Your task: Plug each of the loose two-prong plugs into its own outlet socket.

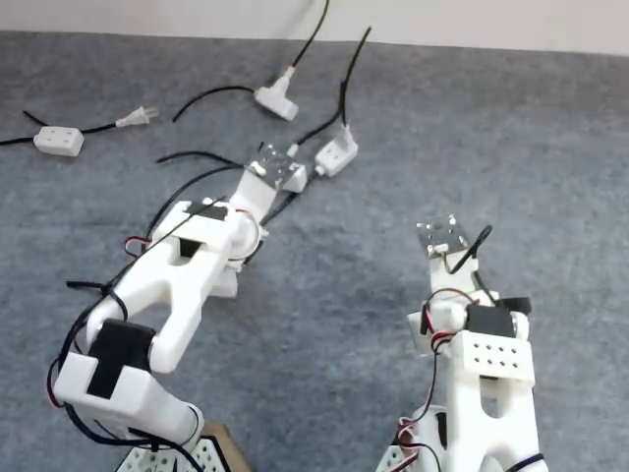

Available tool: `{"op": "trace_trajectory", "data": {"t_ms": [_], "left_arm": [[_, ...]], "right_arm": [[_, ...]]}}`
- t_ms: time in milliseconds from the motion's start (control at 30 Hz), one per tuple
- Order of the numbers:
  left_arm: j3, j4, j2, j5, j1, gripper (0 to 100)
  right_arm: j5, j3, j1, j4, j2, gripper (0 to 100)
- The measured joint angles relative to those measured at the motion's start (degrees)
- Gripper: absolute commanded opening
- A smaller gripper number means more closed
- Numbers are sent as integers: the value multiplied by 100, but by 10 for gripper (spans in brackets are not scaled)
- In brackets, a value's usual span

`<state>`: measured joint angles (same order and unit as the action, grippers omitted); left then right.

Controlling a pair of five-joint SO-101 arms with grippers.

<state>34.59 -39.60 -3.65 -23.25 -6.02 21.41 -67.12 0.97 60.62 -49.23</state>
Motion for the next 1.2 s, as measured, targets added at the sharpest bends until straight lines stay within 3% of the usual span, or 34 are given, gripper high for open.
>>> {"op": "trace_trajectory", "data": {"t_ms": [367, 533, 733, 967, 1033, 1200], "left_arm": [[-782, -35, -26, -396, 0, 11], [-2127, -870, -26, -404, -114, 14], [-3420, -1978, -26, -422, -642, 14], [-3982, -2154, -580, -404, -1459, 16], [-4290, -2163, -1002, -404, -1503, 52], [-5530, -2690, -2136, -422, -1231, 252]], "right_arm": [[0, 0, 0, 0, 0, 546], [44, 0, 0, 0, 0, 546], [88, 0, 0, 0, 0, 546], [88, 0, 0, 0, 0, 546], [88, 0, 0, 0, 0, 546], [88, -62, 0, 0, 0, 546]]}}
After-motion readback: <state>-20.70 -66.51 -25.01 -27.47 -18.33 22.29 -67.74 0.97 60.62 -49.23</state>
